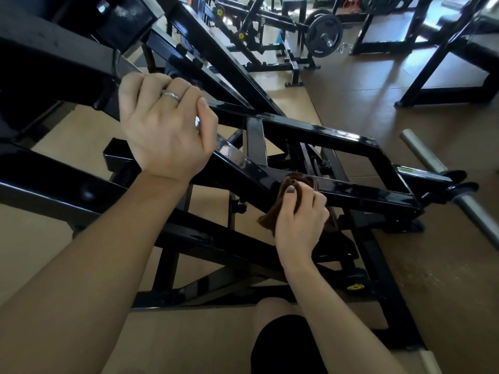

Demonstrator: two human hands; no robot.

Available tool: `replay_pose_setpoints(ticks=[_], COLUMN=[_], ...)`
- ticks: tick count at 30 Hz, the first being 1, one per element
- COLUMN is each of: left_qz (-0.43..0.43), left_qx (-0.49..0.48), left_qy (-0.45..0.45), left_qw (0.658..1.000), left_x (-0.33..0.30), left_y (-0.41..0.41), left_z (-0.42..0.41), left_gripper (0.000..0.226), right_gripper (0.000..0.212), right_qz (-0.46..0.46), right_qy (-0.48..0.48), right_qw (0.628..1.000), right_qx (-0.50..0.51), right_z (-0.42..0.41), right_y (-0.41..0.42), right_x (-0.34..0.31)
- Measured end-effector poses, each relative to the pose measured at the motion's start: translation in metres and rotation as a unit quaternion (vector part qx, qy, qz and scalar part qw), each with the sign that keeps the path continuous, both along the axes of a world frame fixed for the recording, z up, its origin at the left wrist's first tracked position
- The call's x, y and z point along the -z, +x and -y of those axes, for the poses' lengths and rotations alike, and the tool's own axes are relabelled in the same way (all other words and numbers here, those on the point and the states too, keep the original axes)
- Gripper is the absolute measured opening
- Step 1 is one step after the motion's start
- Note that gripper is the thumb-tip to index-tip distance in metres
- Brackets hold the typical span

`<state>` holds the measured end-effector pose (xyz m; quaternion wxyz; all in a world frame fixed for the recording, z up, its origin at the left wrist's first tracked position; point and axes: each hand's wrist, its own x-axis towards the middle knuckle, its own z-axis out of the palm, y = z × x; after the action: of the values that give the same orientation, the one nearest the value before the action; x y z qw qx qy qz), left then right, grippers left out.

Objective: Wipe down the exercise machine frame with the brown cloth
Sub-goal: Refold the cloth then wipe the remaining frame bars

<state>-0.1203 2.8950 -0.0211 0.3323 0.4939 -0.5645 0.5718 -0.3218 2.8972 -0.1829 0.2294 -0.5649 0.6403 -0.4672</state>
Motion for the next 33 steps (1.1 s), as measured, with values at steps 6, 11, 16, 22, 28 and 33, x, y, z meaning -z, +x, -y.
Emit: replay_pose_setpoints(ticks=[6, 11, 16, 22, 28, 33], left_qz=[0.003, 0.004, 0.004, -0.013, -0.027, -0.047], left_qx=[-0.011, -0.008, -0.010, -0.003, 0.006, -0.006], left_qy=[0.004, -0.004, -0.004, 0.005, 0.005, 0.030], left_qw=[1.000, 1.000, 1.000, 1.000, 1.000, 0.998], left_x=[0.001, 0.002, 0.002, 0.000, -0.002, -0.005], left_y=[0.003, 0.003, 0.004, -0.001, -0.003, -0.004], left_z=[0.000, 0.002, 0.001, -0.001, 0.000, -0.003], left_gripper=[0.029, 0.031, 0.030, 0.028, 0.026, 0.033], right_gripper=[0.035, 0.054, 0.057, 0.051, 0.026, 0.041], right_qz=[0.004, 0.013, 0.029, 0.074, 0.025, -0.014], right_qy=[0.072, 0.259, 0.351, 0.312, 0.087, -0.089], right_qw=[0.997, 0.962, 0.930, 0.942, 0.995, 0.992], right_qx=[0.015, 0.090, 0.104, 0.097, 0.036, -0.091], right_z=[0.007, 0.032, 0.073, 0.060, 0.003, -0.010], right_y=[-0.063, -0.117, -0.133, -0.112, -0.019, 0.048], right_x=[0.055, 0.104, 0.107, 0.084, 0.004, -0.072])
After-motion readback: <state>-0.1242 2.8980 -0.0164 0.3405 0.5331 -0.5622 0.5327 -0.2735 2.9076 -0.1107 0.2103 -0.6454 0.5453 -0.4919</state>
